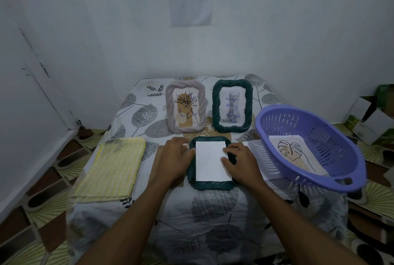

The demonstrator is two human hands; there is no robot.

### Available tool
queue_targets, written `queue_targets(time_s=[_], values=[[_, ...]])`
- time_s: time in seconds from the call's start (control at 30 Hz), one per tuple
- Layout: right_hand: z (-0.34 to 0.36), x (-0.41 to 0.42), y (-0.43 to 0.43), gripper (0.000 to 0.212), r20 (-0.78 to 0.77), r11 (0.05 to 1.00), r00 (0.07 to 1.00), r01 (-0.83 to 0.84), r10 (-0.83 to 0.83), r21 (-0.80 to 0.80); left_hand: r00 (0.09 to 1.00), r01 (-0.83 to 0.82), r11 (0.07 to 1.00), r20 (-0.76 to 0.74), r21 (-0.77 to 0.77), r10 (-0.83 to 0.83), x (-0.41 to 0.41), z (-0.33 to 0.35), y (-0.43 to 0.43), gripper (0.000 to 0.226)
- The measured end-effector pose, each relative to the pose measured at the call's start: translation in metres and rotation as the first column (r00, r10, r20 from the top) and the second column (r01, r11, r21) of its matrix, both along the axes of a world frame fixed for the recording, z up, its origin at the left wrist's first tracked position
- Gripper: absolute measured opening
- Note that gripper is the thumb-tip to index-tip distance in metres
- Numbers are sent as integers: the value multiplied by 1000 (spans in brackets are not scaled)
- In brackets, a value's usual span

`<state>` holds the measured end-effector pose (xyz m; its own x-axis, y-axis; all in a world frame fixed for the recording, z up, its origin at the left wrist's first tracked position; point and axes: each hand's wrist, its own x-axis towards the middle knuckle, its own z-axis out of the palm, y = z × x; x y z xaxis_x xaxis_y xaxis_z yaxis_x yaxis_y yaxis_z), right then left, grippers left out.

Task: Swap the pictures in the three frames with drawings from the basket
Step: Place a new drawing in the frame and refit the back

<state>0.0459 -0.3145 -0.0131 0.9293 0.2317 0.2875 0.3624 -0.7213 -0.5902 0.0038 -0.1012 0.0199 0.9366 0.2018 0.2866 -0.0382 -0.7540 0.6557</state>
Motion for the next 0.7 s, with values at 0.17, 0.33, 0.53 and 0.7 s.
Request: queue_targets(time_s=[0.17, 0.33, 0.53, 0.7], values=[[0, 0, 1, 36, 2, 1000, 1000, 5, -5, 11, 931, -260, 918, -174, 299, 320, -8, -8, 28, 58], [2, -2, 1, 36, -16, 1000, 1000, 6, -6, 8, 928, -310, 947, -191, 88, 321, -12, -12, 31, 56], [8, -4, -1, 34, -55, 998, 998, -11, 15, 64, 940, -335, 919, -141, -208, 311, -13, 17, 26, 26], [18, -1, -4, 26, -69, 987, 997, -10, 21, 163, 957, -286, 904, -139, -318, 254, 4, 40, 7, 29]])
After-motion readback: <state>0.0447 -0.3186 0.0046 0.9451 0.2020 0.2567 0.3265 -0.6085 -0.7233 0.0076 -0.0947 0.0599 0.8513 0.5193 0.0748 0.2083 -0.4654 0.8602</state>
